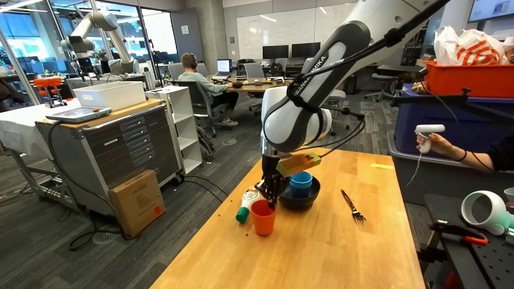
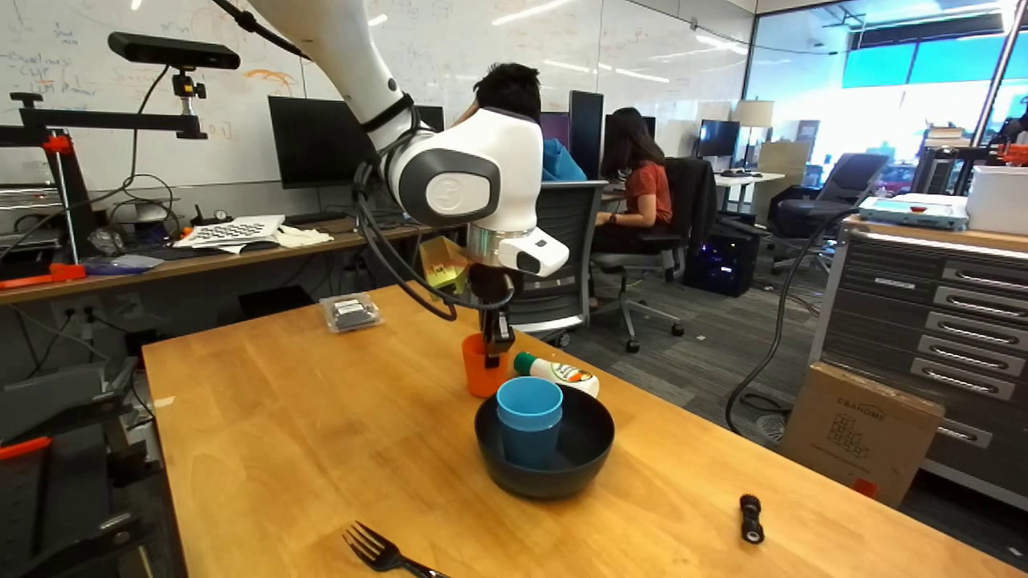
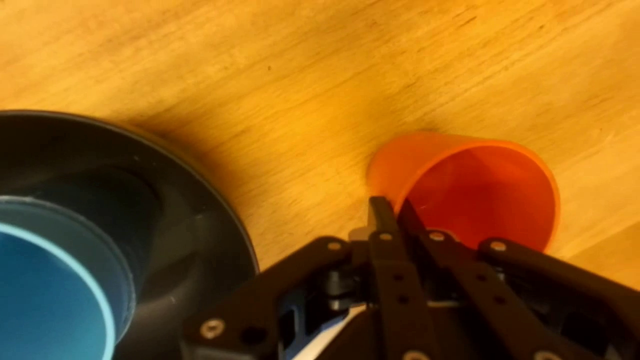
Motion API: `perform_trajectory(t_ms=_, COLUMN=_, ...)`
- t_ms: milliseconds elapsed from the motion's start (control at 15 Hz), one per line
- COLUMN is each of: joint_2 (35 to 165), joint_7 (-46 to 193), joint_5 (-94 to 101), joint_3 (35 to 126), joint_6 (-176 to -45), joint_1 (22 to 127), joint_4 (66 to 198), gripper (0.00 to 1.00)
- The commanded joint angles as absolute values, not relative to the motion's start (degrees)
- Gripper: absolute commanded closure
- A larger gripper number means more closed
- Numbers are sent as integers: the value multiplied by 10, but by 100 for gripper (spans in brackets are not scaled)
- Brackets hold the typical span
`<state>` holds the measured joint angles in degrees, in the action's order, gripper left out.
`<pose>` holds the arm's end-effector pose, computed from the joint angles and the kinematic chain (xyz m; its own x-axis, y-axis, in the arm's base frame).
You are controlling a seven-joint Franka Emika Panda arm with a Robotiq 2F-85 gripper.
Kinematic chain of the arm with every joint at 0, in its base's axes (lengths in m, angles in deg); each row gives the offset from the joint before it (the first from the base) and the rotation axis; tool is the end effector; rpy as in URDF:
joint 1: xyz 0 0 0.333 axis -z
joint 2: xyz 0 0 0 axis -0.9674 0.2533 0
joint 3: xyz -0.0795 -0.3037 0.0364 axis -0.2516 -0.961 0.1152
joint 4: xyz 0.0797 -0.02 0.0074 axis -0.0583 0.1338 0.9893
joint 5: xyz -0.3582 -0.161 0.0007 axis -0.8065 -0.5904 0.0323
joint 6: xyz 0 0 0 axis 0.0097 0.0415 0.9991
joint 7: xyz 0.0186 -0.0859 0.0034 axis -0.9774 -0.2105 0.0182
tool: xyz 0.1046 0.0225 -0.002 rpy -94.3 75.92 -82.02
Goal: Put the cups into each other in the black bowl and put the fork in them beginning with the dark blue one, then the light blue one, and finally the orange one
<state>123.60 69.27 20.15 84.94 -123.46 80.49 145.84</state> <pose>0.6327 -0.0598 0.1390 0.9039 -0.4272 -0.0200 -0.4261 -0.8955 -0.1284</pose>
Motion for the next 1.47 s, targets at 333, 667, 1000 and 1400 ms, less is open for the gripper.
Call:
perform_trajectory(t_ms=333, joint_2=1113, joint_7=852, joint_5=221, joint_3=889, joint_6=-1224, joint_1=874, joint_4=1561, gripper=99)
perform_trajectory(t_ms=667, joint_2=1020, joint_7=919, joint_5=246, joint_3=885, joint_6=-1170, joint_1=905, joint_4=1601, gripper=99)
perform_trajectory(t_ms=1000, joint_2=957, joint_7=933, joint_5=233, joint_3=839, joint_6=-1147, joint_1=905, joint_4=1624, gripper=99)
perform_trajectory(t_ms=1400, joint_2=957, joint_7=938, joint_5=221, joint_3=788, joint_6=-1153, joint_1=907, joint_4=1621, gripper=99)
